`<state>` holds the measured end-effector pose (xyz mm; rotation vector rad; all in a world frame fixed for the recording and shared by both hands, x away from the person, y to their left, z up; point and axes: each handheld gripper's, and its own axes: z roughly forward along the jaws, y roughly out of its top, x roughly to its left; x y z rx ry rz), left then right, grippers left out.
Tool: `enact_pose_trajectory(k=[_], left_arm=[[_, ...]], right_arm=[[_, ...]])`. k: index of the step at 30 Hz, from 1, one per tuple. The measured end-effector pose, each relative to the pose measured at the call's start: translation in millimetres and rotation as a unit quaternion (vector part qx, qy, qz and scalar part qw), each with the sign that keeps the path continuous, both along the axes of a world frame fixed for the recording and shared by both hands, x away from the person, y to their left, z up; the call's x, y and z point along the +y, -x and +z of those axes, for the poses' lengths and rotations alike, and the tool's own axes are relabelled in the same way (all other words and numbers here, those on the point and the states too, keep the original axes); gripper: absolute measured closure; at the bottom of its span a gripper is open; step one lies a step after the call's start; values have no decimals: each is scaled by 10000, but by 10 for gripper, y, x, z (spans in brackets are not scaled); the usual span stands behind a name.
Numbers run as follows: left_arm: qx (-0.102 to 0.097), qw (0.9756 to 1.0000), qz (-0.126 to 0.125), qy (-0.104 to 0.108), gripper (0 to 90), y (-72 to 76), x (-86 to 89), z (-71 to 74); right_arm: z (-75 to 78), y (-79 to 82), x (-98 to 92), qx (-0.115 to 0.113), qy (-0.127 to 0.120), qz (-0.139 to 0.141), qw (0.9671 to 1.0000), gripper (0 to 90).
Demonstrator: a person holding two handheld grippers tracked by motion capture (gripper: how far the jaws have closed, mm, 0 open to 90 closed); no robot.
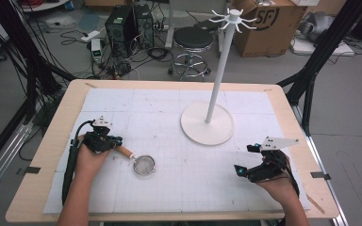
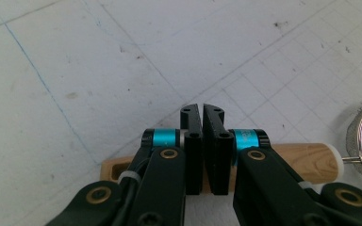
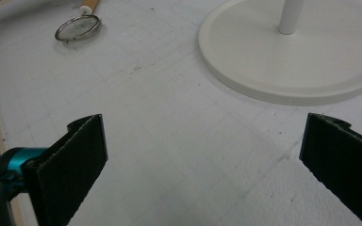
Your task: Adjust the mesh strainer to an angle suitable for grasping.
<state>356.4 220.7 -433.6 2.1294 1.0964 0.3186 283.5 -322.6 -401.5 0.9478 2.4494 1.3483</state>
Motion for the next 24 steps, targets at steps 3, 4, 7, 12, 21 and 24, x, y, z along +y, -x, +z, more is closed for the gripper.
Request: enact_pose_trajectory(k=[3, 4, 7, 12, 21, 24], left_arm=[[17, 10000, 30, 23, 870, 10, 15, 8], [34, 10000, 25, 7, 872, 13, 24, 12], [54, 10000, 26, 15, 871, 35, 35, 7], [129, 9999, -1, -55, 872, 89, 96, -12], [134, 9999, -45, 14, 874, 244, 182, -26], [133, 9999, -50, 62, 876, 295, 193, -32]], right_arm=[[0, 0, 0, -21, 14, 23, 10000, 4], [1, 3, 2, -17, 18, 12, 10000, 4], [1, 3, 1, -19, 15, 13, 10000, 4], [-2, 3, 11, 3, 24, 19, 10000, 4], [-3, -1, 20, -1, 38, 41, 10000, 4], [-4, -2, 27, 1, 47, 51, 10000, 4]])
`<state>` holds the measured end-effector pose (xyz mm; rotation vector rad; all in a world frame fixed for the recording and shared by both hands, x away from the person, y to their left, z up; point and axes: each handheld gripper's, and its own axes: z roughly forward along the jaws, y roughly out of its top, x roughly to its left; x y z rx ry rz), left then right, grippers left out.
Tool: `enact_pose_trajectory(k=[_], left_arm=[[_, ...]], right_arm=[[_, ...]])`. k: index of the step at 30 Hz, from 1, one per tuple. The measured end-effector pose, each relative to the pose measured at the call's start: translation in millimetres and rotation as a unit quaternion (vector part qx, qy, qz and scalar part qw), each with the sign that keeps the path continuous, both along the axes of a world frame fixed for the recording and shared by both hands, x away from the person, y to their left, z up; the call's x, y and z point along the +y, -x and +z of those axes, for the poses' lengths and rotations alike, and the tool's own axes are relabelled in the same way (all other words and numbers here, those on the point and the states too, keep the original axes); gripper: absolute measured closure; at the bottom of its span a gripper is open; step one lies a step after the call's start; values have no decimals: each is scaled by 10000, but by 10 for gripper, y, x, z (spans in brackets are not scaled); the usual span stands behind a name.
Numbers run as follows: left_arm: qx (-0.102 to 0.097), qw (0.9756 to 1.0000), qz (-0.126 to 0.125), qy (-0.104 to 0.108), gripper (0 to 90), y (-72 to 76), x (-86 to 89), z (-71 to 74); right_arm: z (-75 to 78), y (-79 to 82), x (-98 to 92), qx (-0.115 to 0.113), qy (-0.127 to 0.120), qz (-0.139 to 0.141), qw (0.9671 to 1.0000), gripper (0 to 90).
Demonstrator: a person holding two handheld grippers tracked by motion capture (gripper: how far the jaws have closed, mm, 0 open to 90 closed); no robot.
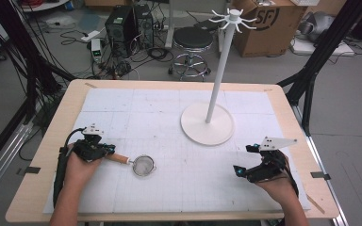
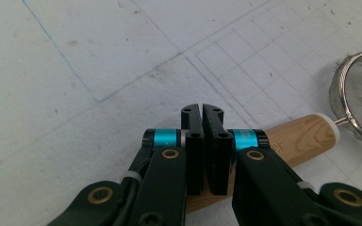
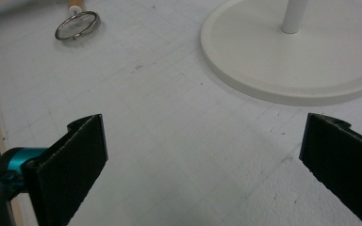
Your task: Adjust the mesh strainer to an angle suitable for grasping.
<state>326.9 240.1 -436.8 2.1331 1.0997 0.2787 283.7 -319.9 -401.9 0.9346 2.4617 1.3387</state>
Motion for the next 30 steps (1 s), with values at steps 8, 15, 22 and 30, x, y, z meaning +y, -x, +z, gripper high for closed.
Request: enact_pose_trajectory(k=[8, 15, 22, 30], left_arm=[[-71, 9999, -68, 90, 879, 159, -12, 20], [-84, 9999, -77, 77, 882, 259, 23, 38], [-34, 10000, -65, 65, 887, 288, 79, 17], [-151, 9997, -194, 38, 885, 289, 40, 114]], right_arm=[[7, 1, -3, 0, -30, 0, 10000, 4], [10, 8, -1, 21, -32, 6, 10000, 4], [8, 0, 7, -12, -17, 15, 10000, 4], [6, -5, 6, -7, -23, 11, 10000, 4]])
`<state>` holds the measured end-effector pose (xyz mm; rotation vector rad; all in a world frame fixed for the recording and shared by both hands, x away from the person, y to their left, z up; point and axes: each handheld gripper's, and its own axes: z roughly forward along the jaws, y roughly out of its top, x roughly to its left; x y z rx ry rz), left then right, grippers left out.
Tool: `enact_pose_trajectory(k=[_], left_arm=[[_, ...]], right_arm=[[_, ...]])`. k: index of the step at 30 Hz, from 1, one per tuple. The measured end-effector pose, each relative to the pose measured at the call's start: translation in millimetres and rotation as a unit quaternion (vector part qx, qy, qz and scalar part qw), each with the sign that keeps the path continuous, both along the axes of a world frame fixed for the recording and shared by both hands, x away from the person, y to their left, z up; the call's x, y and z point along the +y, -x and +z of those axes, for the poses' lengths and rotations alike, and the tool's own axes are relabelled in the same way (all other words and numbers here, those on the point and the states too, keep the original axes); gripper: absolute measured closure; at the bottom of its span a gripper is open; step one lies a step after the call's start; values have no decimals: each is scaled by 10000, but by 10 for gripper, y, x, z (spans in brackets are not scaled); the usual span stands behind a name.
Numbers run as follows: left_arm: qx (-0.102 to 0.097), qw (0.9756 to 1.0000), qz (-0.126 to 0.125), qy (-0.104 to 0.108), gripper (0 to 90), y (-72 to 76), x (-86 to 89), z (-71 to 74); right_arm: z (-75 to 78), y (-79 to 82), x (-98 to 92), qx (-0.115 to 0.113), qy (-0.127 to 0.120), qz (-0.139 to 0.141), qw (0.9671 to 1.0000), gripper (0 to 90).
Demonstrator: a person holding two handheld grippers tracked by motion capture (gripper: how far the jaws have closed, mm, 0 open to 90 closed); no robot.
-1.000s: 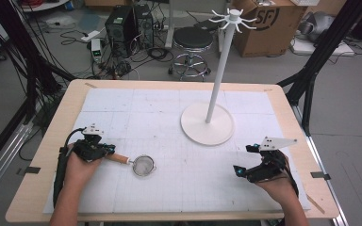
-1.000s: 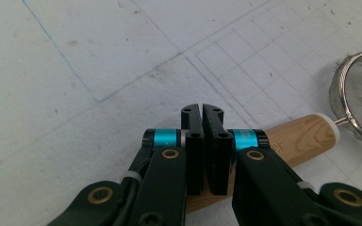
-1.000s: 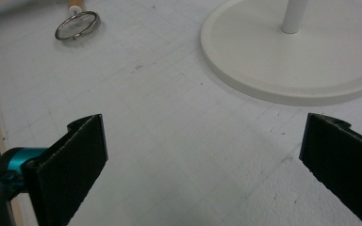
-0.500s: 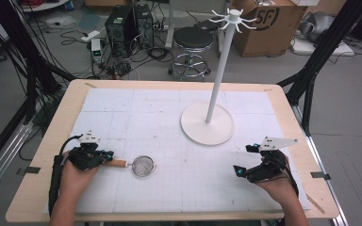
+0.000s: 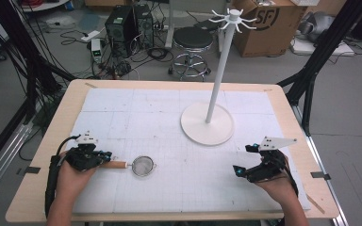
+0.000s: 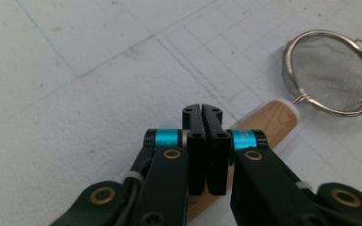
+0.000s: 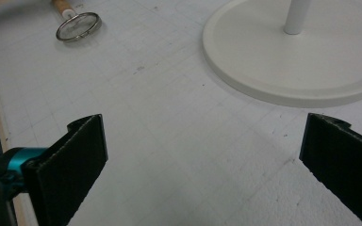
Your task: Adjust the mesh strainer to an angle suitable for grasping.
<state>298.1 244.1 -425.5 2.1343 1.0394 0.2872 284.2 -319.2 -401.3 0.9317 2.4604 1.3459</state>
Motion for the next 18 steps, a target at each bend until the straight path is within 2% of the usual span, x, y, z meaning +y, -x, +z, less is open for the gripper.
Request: enact_pose_trajectory(k=[2, 4, 5, 7, 8, 9, 11, 12, 13, 14, 15, 16, 18], left_arm=[[-169, 9997, -38, 153, 874, 18, -51, 85], [-226, 9996, -78, 165, 854, 22, -65, 118], [-373, 9988, -148, 292, 840, 31, -100, 179], [-556, 9973, -236, 411, 797, 50, -131, 236], [-628, 9963, -290, 503, 773, 62, -149, 256], [-628, 9963, -290, 503, 732, 62, -149, 256], [-769, 9940, -406, 659, 681, 89, -173, 286], [-812, 9924, -462, 804, 655, 104, -183, 293], [-847, 9905, -555, 930, 631, 118, -185, 301], [-911, 9872, -685, 1118, 620, 142, -183, 311], [-911, 9872, -685, 1118, 614, 142, -183, 311], [-915, 9860, -745, 1181, 614, 142, -183, 314], [-920, 9863, -769, 1133, 575, 150, -186, 325]], right_arm=[[3, 4, -1, 14, -17, -7, 10000, 4], [2, 3, -5, 0, -16, 0, 10000, 4], [3, 4, -6, 3, -17, 2, 10000, 4], [6, 6, -8, 10, -13, 5, 10000, 4], [6, 6, -8, 1, -16, 0, 10000, 4], [4, 3, -10, -8, -23, 3, 10000, 4], [4, 2, -13, 2, -22, 4, 10000, 4], [3, 1, -14, 2, -21, 0, 10000, 4], [2, 2, -14, 1, -20, -4, 10000, 4], [3, 4, -13, 24, -18, -3, 10000, 4], [1, 3, -12, 26, -16, 5, 10000, 4], [1, 3, -12, 26, -16, 5, 10000, 4], [-6, 1, -1, 54, 4, 2, 10000, 4]])
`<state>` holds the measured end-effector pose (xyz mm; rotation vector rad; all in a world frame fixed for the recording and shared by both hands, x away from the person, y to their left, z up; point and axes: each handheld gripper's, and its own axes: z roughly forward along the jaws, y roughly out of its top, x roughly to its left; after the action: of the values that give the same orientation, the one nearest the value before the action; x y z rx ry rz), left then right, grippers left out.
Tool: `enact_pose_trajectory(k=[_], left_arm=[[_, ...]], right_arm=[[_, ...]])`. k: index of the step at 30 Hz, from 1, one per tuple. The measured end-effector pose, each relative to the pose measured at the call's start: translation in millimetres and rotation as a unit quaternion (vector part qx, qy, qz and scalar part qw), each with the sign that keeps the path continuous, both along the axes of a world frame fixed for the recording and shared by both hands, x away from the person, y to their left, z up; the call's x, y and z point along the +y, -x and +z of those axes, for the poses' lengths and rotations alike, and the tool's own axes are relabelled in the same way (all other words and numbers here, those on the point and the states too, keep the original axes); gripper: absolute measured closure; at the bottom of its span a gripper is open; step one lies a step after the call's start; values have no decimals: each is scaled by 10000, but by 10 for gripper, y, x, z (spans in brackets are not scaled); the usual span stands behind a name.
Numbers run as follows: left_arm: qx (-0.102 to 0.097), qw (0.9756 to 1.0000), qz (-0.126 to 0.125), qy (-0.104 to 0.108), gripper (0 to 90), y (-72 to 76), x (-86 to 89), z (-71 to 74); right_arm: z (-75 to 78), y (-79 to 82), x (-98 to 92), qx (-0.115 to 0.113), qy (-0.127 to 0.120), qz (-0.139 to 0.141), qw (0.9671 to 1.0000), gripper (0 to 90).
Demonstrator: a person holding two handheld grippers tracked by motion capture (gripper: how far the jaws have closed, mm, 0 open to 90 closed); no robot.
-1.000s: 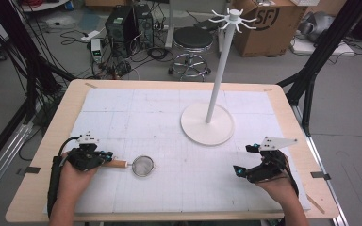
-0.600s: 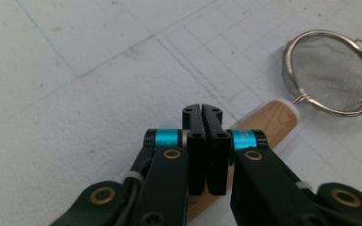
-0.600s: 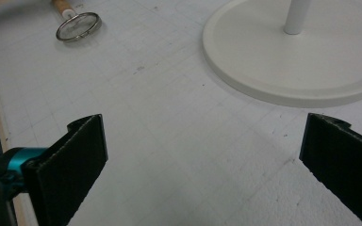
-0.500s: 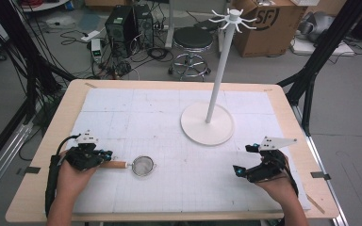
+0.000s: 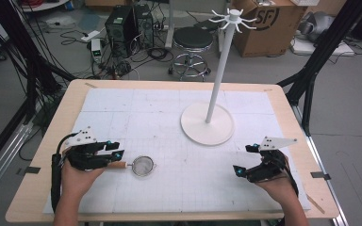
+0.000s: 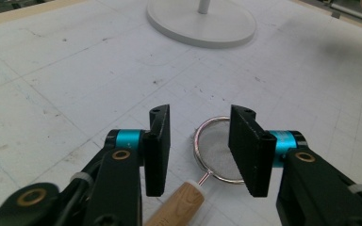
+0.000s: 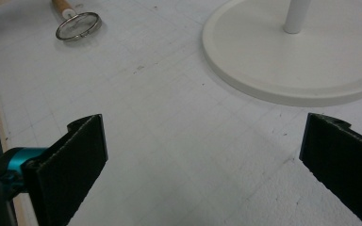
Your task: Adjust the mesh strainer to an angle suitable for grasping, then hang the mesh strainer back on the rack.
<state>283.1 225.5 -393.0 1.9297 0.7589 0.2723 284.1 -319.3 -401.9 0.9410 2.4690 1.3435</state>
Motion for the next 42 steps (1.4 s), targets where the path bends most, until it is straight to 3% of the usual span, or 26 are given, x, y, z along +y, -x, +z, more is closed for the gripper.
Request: enact_pose_trajectory(k=[9, 15, 16, 19, 23, 34, 42], left_arm=[[-82, 9999, 126, -35, 432, 37, 31, 26], [-160, 9998, -13, -112, 344, 66, -10, 87], [-151, 9998, -50, -90, 280, 68, -18, 91], [-213, 9996, -151, -83, 230, 80, -41, 100], [-223, 9993, -187, -231, 162, 66, -56, 94], [-148, 9984, -169, -515, 141, 51, -41, 61], [10, 9945, -125, -1039, 130, 10, 29, 37]], right_arm=[[-1, -16, 17, -17, 14, 23, 10000, 4], [19, -15, 6, -12, -48, 4, 10000, 4], [7, -21, 13, 2, -46, 24, 10000, 4], [-1, -30, 19, -4, -3, 42, 10000, 4], [-1, -33, 17, 8, -21, 49, 10000, 4], [6, -26, 3, -6, -29, 34, 10000, 4], [7, -27, 0, -13, -33, 24, 10000, 4]])
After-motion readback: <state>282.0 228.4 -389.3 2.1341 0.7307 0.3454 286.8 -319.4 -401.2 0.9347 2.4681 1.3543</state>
